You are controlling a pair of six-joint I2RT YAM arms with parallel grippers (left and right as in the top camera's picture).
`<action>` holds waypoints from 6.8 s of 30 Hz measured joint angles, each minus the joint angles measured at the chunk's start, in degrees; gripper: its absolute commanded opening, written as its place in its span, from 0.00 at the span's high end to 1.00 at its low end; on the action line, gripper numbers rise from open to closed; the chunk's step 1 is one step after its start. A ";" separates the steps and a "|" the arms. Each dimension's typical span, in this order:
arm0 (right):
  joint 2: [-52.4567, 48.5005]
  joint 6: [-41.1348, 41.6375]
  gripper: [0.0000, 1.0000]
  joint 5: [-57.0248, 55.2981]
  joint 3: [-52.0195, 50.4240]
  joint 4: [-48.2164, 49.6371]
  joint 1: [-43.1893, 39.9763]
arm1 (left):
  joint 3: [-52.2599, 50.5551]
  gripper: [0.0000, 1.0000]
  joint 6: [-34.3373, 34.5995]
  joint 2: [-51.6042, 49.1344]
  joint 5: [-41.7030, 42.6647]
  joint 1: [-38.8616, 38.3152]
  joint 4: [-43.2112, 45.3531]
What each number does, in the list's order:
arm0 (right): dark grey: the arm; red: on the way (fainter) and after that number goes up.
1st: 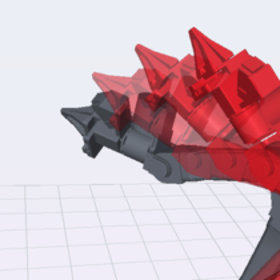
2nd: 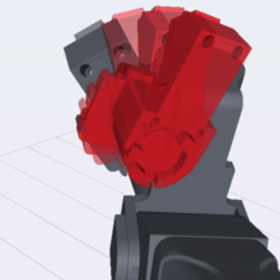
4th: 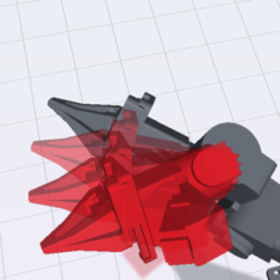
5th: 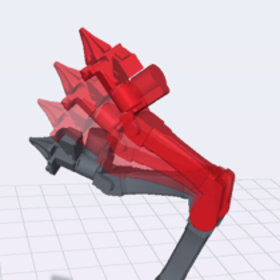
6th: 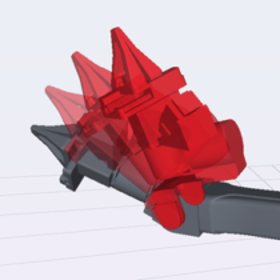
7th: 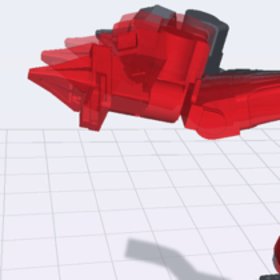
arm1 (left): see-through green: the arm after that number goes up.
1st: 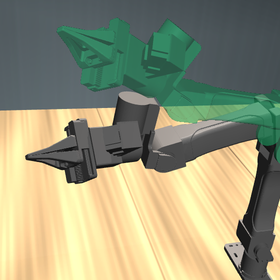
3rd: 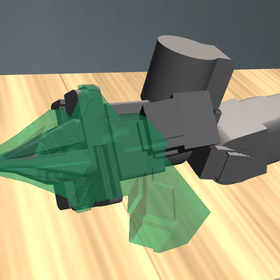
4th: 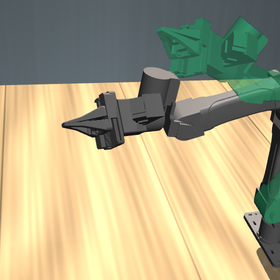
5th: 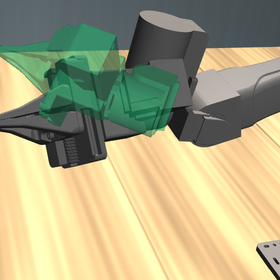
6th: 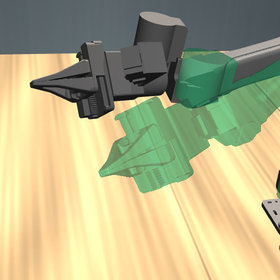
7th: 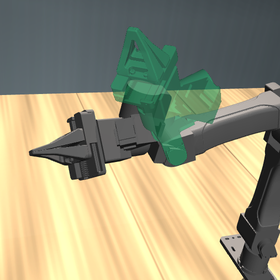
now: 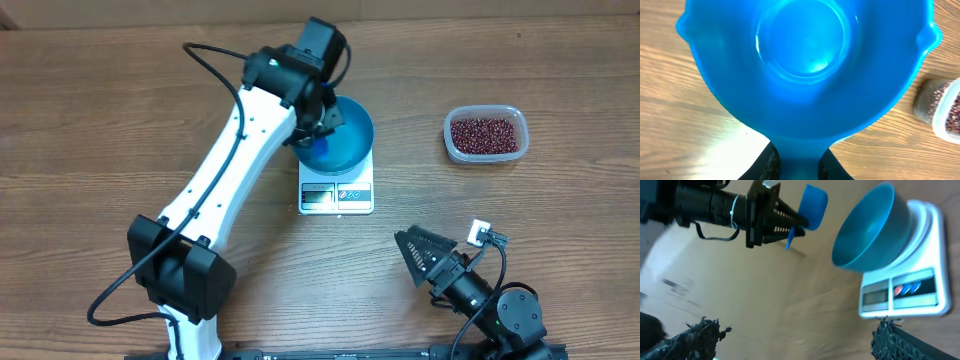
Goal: Scoop item into bowl and weigh 150g on scale
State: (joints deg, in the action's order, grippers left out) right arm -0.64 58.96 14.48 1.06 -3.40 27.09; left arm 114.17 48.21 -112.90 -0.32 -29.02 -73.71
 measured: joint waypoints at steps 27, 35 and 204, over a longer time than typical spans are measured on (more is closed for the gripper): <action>-9.05 -0.46 0.09 -0.98 0.74 10.10 -0.02 | 0.00 0.96 29.88 0.00 8.48 -7.39 1.40; -36.17 -10.62 0.12 0.66 17.46 10.25 0.00 | 0.17 0.96 30.80 0.00 8.26 -8.04 1.79; -60.02 -42.36 0.96 -8.94 63.39 -51.04 -30.91 | -31.67 0.96 -22.80 9.60 -10.93 -14.32 19.71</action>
State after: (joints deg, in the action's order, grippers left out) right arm -60.66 16.60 5.54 64.45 -54.43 -3.81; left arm 82.50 25.41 -103.31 -11.25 -43.33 -54.00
